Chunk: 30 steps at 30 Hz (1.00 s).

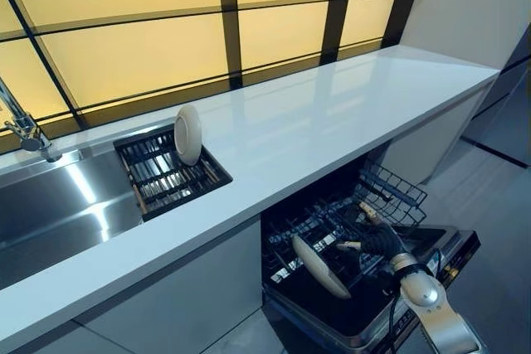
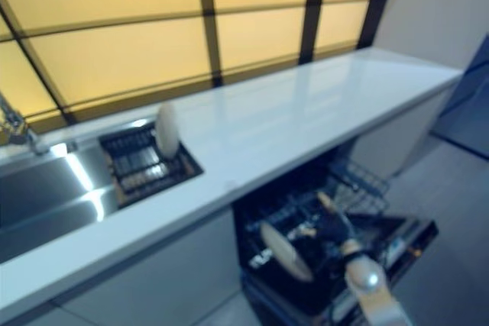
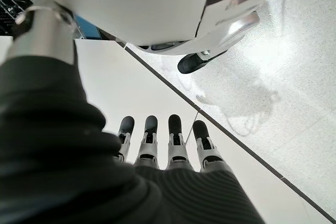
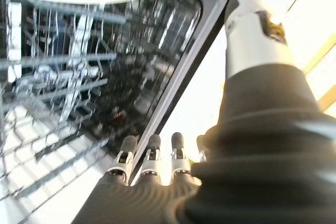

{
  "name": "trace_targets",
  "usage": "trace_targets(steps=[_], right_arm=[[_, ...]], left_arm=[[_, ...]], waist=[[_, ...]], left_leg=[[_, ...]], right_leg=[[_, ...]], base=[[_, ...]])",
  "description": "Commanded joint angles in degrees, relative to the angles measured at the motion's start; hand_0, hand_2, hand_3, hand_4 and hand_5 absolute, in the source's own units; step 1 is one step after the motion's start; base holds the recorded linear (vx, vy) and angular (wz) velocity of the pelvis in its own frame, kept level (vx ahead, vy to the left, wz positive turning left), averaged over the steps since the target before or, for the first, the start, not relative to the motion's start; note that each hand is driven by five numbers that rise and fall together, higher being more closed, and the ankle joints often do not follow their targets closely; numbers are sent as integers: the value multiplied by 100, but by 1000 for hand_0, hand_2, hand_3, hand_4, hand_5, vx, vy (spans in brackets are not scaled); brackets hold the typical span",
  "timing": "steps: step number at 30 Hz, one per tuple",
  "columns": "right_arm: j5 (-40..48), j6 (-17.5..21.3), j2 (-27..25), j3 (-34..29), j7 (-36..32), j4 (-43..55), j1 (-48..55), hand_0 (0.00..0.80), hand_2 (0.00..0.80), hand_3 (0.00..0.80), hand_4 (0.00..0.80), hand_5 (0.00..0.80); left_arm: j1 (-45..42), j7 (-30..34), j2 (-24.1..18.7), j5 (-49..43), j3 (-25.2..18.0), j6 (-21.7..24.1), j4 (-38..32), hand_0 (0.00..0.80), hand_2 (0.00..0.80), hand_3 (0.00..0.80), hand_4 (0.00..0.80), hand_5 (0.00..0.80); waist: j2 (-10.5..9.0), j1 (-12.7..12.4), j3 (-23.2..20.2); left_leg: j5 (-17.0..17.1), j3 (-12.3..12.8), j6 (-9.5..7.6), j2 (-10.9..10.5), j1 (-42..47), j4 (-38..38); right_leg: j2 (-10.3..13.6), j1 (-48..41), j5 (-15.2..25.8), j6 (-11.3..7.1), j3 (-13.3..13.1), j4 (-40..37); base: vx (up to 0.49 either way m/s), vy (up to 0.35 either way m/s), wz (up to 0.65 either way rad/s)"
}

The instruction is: Take plates into dishwasher

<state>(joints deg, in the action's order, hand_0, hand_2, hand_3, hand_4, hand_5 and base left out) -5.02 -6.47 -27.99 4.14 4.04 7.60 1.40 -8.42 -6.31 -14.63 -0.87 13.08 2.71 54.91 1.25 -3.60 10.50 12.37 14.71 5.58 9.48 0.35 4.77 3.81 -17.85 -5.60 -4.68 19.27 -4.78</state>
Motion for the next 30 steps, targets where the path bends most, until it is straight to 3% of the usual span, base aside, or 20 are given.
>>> trace_targets(steps=[1,12,16,25,30], right_arm=[[269,621,-251,-362,338,746,-56,0,0,0,0,0],[804,1621,-304,-760,631,1381,-151,0,0,0,0,0],[1341,1868,-382,-816,400,1585,-311,0,0,0,0,0],[2415,1824,-484,-607,-231,1708,-923,0,0,0,0,0],[2566,1730,-518,-471,-268,1713,-1330,0,0,0,0,0]], left_arm=[[88,-69,27,153,88,126,304,0,0,0,0,0],[78,-99,70,278,26,252,446,0,0,0,0,0],[68,-86,73,283,21,254,514,0,0,0,0,0],[143,-63,39,261,23,268,667,0,0,0,0,0],[144,-55,20,248,10,276,741,0,0,0,0,0]], waist=[[48,48,-210],[91,132,-261],[90,113,-300],[48,-36,-351],[15,-154,-388]], left_leg=[[296,1,477,416,-245,-95],[319,8,480,428,-258,-92],[314,3,484,442,-257,-89],[320,-190,479,422,-287,-101],[317,-371,477,365,-300,-124]], right_leg=[[-5,167,408,194,23,57],[-28,213,403,197,-74,54],[-36,213,388,208,-81,42],[-108,196,341,281,-103,27],[-144,170,315,315,-120,25]], base=[[-12,-15,-4],[-8,2,-2],[0,0,0],[0,-2,1],[16,-9,8]])
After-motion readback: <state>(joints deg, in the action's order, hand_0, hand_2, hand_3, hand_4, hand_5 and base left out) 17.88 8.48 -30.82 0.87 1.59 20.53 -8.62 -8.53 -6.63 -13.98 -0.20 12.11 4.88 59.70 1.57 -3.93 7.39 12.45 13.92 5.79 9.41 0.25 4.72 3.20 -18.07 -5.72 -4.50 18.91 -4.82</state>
